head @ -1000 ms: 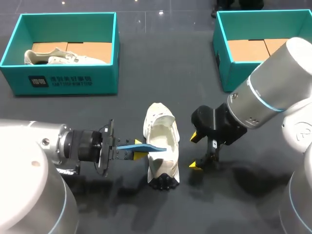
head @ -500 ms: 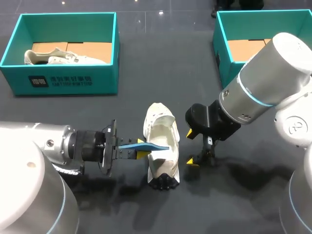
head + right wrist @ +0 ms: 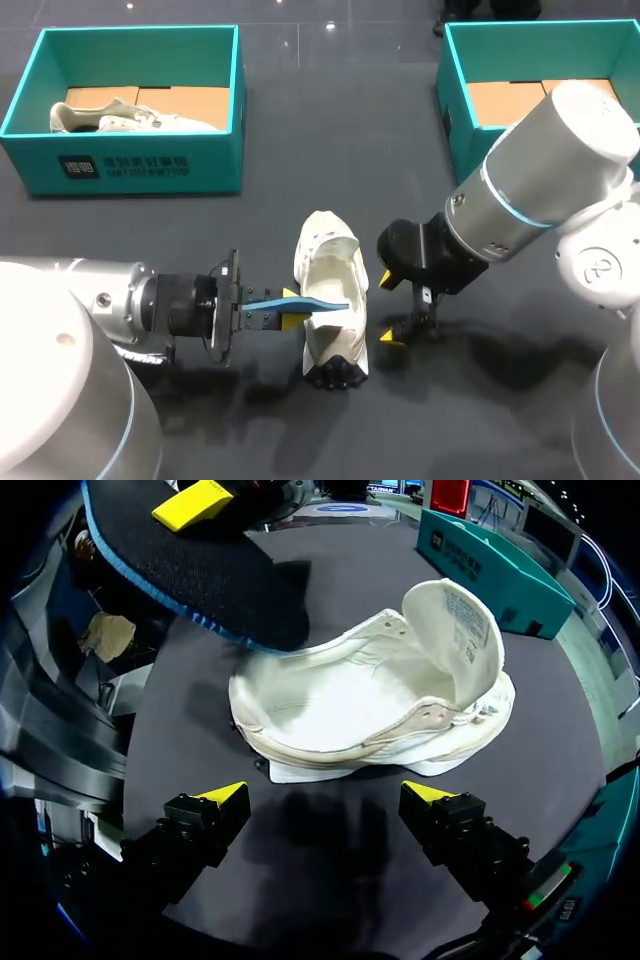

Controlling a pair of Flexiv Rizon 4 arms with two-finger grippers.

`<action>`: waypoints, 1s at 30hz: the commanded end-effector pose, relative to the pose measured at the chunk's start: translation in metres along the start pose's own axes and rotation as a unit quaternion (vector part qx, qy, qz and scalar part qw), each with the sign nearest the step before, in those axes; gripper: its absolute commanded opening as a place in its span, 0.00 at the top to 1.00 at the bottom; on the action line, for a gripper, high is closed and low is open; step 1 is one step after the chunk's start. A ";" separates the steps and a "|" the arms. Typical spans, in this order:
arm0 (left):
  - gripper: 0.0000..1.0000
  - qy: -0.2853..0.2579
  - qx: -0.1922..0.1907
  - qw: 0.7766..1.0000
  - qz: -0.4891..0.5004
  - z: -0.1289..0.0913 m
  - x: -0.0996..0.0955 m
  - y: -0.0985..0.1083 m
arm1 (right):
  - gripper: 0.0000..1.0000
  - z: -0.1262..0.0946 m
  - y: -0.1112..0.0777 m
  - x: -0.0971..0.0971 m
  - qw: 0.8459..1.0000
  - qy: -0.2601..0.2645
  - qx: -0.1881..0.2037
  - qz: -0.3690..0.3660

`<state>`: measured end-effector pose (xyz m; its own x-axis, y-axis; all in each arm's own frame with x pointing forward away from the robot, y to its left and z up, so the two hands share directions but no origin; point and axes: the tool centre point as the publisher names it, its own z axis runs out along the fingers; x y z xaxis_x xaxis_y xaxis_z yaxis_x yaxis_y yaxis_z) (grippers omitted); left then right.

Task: Take the shoe out of the shoebox, open the shoe tongue, remove and reinsert the insole, then place the shoe into the shoebox

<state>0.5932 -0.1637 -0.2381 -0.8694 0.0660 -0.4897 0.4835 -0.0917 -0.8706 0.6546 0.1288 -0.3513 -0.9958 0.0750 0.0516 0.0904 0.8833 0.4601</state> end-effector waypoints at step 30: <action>1.00 -0.014 0.007 1.000 -0.011 0.022 0.002 0.011 | 0.00 0.006 0.003 0.006 1.000 -0.015 -0.001 -0.004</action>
<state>0.5927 -0.1814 -0.2451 -0.8820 0.0409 -0.4694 0.4636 -0.1036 -0.8800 0.6498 0.1350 -0.3544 -0.9965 0.0810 0.0222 0.0821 0.8836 0.4610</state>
